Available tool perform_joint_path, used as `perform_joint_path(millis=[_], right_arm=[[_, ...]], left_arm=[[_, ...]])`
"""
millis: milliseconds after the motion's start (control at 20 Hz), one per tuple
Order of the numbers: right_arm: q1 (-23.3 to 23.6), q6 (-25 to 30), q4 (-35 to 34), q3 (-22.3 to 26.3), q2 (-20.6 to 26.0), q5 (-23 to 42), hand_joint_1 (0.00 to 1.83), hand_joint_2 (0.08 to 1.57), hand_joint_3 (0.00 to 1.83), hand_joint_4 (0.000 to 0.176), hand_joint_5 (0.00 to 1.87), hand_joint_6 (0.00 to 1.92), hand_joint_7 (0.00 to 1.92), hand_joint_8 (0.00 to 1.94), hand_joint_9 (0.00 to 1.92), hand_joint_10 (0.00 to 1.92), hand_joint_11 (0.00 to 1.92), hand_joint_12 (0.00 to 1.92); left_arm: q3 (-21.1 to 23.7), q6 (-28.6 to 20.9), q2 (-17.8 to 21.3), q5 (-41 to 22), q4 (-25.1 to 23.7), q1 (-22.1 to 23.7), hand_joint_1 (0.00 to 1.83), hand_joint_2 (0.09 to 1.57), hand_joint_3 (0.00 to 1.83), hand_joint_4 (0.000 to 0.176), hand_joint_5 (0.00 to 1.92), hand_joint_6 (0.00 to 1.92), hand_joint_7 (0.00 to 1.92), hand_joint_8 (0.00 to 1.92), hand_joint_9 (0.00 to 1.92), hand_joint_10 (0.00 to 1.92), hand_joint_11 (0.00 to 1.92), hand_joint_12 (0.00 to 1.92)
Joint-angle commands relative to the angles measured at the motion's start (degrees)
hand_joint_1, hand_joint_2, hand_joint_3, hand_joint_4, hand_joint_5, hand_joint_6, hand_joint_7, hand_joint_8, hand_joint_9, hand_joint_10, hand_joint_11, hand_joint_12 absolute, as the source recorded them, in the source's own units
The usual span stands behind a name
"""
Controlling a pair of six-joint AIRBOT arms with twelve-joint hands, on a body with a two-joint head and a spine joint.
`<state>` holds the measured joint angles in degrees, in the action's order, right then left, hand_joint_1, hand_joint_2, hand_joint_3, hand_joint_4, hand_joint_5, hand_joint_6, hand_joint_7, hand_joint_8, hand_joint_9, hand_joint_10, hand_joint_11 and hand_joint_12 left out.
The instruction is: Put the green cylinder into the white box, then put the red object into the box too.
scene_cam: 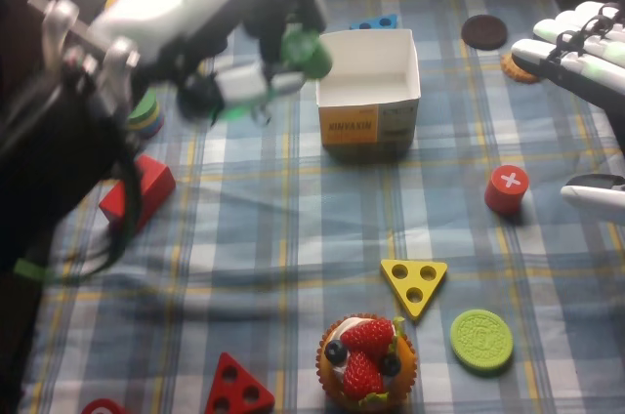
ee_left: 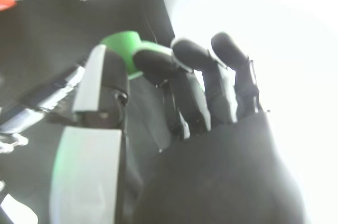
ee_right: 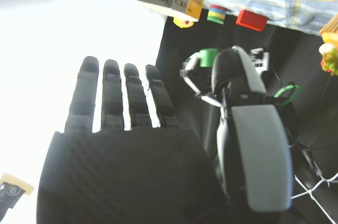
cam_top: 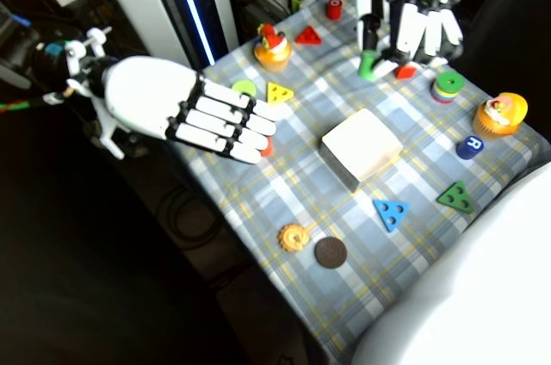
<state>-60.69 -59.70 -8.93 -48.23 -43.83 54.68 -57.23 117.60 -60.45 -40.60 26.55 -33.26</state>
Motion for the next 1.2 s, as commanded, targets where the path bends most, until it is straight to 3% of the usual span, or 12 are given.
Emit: perform_joint_path(millis=[0,150,250,300,350,400,550,600,700,750,1000,1150], right_arm=[[0.4,0.4,0.0,-0.3,-0.3,7.4,0.50,1.26,0.00,0.000,0.00,0.00,0.00,0.00,0.00,0.00,0.00,0.00],[0.4,0.6,0.1,-0.7,-1.1,7.4,0.46,1.25,0.00,0.000,0.00,0.00,0.00,0.00,0.00,0.00,0.01,0.01],[0.4,0.8,0.2,-0.9,-1.4,7.4,0.47,1.26,0.00,0.000,0.00,0.00,0.00,0.00,0.00,0.00,0.02,0.01],[0.4,0.9,0.2,-1.0,-1.4,7.4,0.47,1.26,0.00,0.000,0.00,0.00,0.00,0.00,0.00,0.00,0.02,0.01],[0.4,0.9,0.2,-1.0,-1.4,7.4,0.45,1.27,0.00,0.000,0.00,0.00,0.00,0.00,0.00,0.00,0.02,0.01],[0.4,1.0,0.2,-1.0,-1.4,7.4,0.45,1.27,0.01,0.000,0.00,0.00,0.00,0.00,0.00,0.00,0.03,0.02],[0.4,1.0,0.2,-1.0,-1.5,7.4,0.48,1.27,0.00,0.000,0.00,0.00,0.00,0.00,0.04,0.02,0.00,0.63],[0.4,1.1,0.2,-1.1,-1.6,7.4,0.50,1.27,0.00,0.000,0.00,0.00,0.00,0.00,0.06,0.04,0.00,0.69],[0.4,2.2,0.5,-1.6,-2.1,7.2,0.51,1.27,0.00,0.000,0.00,0.00,0.03,0.01,0.07,0.09,0.00,0.81],[0.5,2.8,0.8,-1.9,-2.4,6.5,0.54,1.26,0.00,0.000,0.04,0.02,0.12,0.02,0.00,0.45,0.00,1.09],[0.7,3.8,1.2,-2.9,-3.4,4.0,0.69,1.24,0.00,0.000,0.12,0.05,0.24,0.04,0.00,0.69,0.00,1.29],[1.8,5.2,2.5,-4.4,-4.9,1.0,0.75,1.24,0.00,0.000,0.17,0.05,0.26,0.03,0.00,0.70,0.00,1.26]], left_arm=[[-1.6,-0.1,-1.3,-2.7,-1.7,2.5,1.23,1.20,0.00,0.000,0.77,1.13,0.90,1.39,0.42,1.69,0.00,1.92],[-8.3,0.2,-6.2,3.2,1.0,6.9,1.23,1.17,0.00,0.000,0.84,1.04,0.93,1.31,0.46,1.54,0.00,1.92],[-11.3,0.2,-8.7,5.7,2.5,7.7,1.17,1.22,0.01,0.000,0.68,1.32,0.86,1.32,0.32,1.27,0.00,1.86],[-12.7,0.2,-10.0,6.8,3.0,7.9,1.07,1.12,0.00,0.000,0.51,1.04,0.64,1.10,0.27,1.27,0.00,1.91],[-13.6,0.4,-10.8,7.4,3.8,8.1,0.99,1.11,0.00,0.071,0.31,0.89,0.38,0.95,0.05,1.27,0.00,1.84],[-14.4,0.5,-11.6,7.8,4.3,8.1,0.93,1.10,0.00,0.105,0.15,0.64,0.18,0.56,0.01,0.78,0.00,1.54],[-15.0,1.0,-12.0,8.2,5.9,7.7,0.77,1.04,0.00,0.146,0.02,0.09,0.01,0.02,0.00,0.05,0.00,0.72],[-14.8,1.0,-11.8,7.8,6.3,7.5,0.54,1.11,0.02,0.134,0.00,0.00,0.00,0.00,0.00,0.00,0.00,0.07],[-13.4,1.0,-10.6,6.0,6.7,6.9,0.27,1.20,0.06,0.115,0.00,0.00,0.00,0.00,0.00,0.00,0.00,0.01],[-12.0,0.4,-9.3,4.3,6.1,6.4,0.04,1.29,0.04,0.082,0.00,0.00,0.00,0.00,0.00,0.00,0.00,0.00],[-7.0,-12.5,-3.3,-3.2,-0.8,3.7,0.11,1.42,0.05,0.081,0.01,0.00,0.00,0.00,0.00,0.00,0.00,0.00],[-5.1,-23.0,0.6,-7.8,-4.5,0.4,0.48,1.41,0.01,0.067,0.07,0.02,0.03,0.00,0.00,0.00,0.00,0.00]])
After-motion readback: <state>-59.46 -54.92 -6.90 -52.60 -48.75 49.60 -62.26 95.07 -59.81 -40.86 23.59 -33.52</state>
